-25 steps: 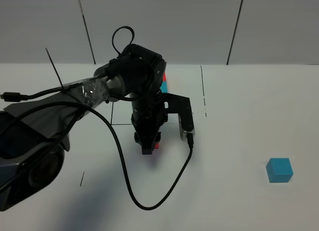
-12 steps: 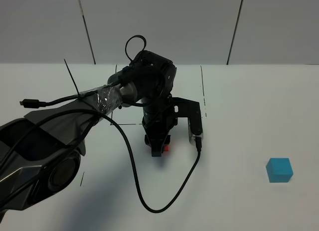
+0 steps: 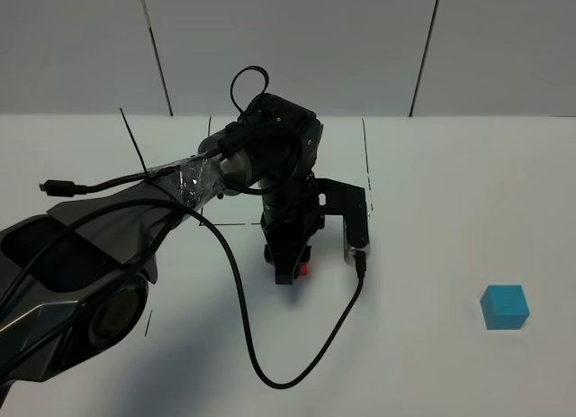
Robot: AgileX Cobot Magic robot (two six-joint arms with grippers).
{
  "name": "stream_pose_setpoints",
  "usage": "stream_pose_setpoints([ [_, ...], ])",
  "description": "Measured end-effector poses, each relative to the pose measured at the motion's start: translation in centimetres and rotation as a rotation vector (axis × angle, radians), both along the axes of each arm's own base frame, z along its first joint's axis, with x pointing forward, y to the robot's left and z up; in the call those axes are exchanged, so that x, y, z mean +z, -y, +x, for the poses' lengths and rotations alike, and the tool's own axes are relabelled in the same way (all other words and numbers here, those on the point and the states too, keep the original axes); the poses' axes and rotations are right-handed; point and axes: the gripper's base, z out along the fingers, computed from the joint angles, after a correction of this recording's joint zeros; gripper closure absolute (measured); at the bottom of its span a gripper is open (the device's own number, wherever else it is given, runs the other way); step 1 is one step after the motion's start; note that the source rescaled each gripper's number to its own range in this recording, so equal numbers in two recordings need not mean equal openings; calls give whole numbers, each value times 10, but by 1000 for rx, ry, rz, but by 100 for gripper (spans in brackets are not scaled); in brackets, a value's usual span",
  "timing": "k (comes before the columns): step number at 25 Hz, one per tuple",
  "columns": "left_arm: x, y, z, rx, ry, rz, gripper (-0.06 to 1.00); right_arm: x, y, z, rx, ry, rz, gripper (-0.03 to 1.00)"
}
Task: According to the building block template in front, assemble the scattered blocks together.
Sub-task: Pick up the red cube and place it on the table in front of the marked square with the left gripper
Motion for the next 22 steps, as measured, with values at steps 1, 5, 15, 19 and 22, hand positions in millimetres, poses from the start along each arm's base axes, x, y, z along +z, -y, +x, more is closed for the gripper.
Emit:
stream_pose_setpoints([
  [1, 0, 0, 0, 0, 2, -2, 94, 0, 0, 0, 0, 0, 0, 17],
  [5, 0, 1, 1, 1, 8, -7, 94, 0, 0, 0, 0, 0, -1, 17],
  [15, 1, 8, 3, -4, 24, -22, 94, 0, 0, 0, 0, 0, -1, 17],
  [19, -8, 13, -1, -16, 6, -11, 94, 0, 0, 0, 0, 0, -1, 17],
  [22, -11, 13, -1, -11, -1, -4, 94, 0, 0, 0, 0, 0, 0, 17],
])
